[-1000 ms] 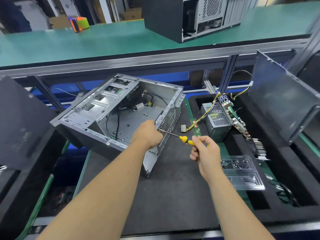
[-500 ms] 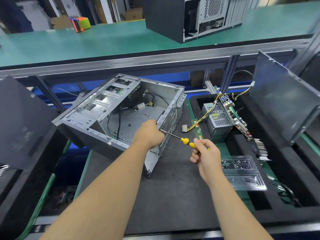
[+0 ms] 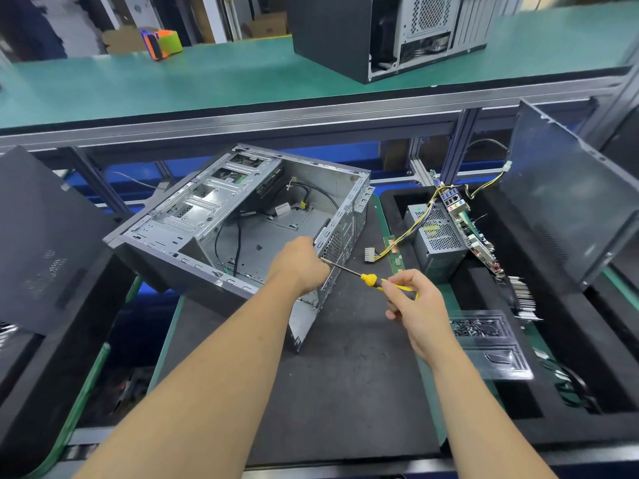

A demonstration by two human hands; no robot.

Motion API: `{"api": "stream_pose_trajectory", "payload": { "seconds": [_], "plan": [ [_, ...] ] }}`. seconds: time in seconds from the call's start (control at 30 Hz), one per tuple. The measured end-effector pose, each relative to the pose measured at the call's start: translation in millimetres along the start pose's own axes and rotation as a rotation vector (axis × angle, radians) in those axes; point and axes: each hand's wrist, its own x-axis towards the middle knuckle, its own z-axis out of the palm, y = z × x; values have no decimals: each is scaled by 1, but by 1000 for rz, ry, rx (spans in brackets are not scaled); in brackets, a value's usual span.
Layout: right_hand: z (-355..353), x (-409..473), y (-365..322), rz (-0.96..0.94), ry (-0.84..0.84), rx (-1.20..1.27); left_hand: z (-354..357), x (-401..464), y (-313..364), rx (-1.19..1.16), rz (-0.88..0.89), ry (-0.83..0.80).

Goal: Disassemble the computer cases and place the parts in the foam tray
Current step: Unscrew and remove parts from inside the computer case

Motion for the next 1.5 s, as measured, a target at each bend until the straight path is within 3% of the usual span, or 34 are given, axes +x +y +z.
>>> {"api": "stream_pose_trajectory", "payload": {
  "seconds": [0.13, 0.27, 0.33, 0.47, 0.6, 0.77, 0.83, 1.03, 1.2, 1.33, 1.5],
  "plan": [
    [-7, 1, -22, -66, -95, -251, -2, 0, 1, 4, 7, 2],
    [-7, 0, -47, 284, -190, -215, -3, -4, 4, 34, 18, -27],
    [-5, -4, -57, 326, -238, -259, -8, -1, 3, 19, 21, -90],
    [5, -6, -69, 201, -199, -327, -16, 1, -11, -47, 30, -260],
    [5, -5, -71, 129, -156, -387, -4, -4, -16, 30, 49, -107],
    [3, -9, -72, -142, -97, -644, -6, -3, -15, 71, 59, -76],
    [5, -9, -71, -198, -71, -641, -5, -4, -15, 78, 61, -72],
    [11, -19, -61, -137, -16, -468, -7, -5, -15, 13, 61, -76],
    [15, -20, -59, 213, -25, -315, -9, -7, -14, -31, 54, -88],
    [13, -15, -58, -25, 24, -509, -9, -7, -14, -43, 55, -94],
    [15, -18, -57, -188, 80, -477, -7, -5, -16, -6, 66, -82]
  ]
}}
